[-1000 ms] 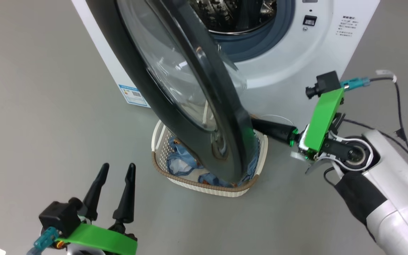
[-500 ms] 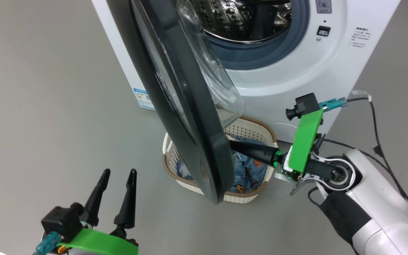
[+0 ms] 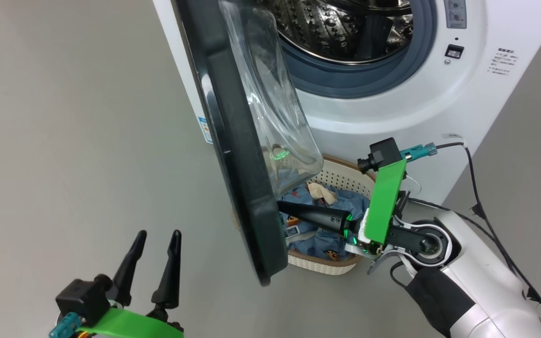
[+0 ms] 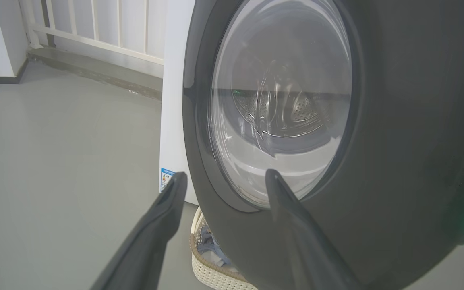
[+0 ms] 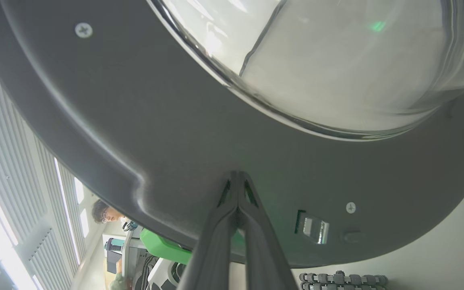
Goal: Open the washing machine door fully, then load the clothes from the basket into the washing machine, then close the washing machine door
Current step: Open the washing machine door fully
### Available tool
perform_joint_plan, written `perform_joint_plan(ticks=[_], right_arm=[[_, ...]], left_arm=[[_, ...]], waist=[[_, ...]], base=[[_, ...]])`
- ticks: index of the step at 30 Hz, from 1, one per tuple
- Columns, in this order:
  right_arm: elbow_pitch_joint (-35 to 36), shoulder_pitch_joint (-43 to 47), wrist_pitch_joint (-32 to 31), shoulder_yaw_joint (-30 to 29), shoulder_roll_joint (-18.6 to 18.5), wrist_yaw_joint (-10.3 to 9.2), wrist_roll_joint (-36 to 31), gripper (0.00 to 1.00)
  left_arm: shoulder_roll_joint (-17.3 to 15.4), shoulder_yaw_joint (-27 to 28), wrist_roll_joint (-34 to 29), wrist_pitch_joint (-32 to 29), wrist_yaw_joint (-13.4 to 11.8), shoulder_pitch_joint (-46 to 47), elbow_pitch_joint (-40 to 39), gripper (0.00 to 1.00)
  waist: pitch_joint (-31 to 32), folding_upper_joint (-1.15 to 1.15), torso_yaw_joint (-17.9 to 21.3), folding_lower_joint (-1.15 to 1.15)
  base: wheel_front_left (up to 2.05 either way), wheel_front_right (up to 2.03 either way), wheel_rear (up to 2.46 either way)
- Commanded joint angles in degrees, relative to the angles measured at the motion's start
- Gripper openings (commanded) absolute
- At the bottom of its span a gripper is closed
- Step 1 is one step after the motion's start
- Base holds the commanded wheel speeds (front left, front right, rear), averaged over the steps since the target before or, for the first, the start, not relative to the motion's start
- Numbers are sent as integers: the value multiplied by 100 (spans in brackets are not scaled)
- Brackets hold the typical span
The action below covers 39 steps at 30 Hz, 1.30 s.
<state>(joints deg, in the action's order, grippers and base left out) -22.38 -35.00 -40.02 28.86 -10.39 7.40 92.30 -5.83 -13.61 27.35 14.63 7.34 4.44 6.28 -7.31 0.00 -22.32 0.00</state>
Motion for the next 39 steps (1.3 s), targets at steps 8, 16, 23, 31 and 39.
perform_joint_plan(ticks=[8,16,23,31,39], right_arm=[[182,85,44,97,367,9,-141,0],[171,189,419,84,230,9,-441,36],[276,472,861,52,-49,9,-590,100],[436,921,1434,37,-426,9,-664,100],[607,1364,2034,62,-857,9,-752,100]], left_arm=[[-90,261,-28,37,14,19,-56,100],[-149,271,62,37,14,-5,34,100],[-274,324,134,37,14,-42,79,100],[-410,437,142,37,14,-239,7,100],[-472,547,123,37,14,-450,-55,100]], waist=[[21,0,-57,0],[115,0,142,0],[265,0,468,0],[452,0,841,0],[599,0,1110,0]], base=[[0,0,0],[0,0,0],[0,0,0],[0,0,0],[0,0,0]])
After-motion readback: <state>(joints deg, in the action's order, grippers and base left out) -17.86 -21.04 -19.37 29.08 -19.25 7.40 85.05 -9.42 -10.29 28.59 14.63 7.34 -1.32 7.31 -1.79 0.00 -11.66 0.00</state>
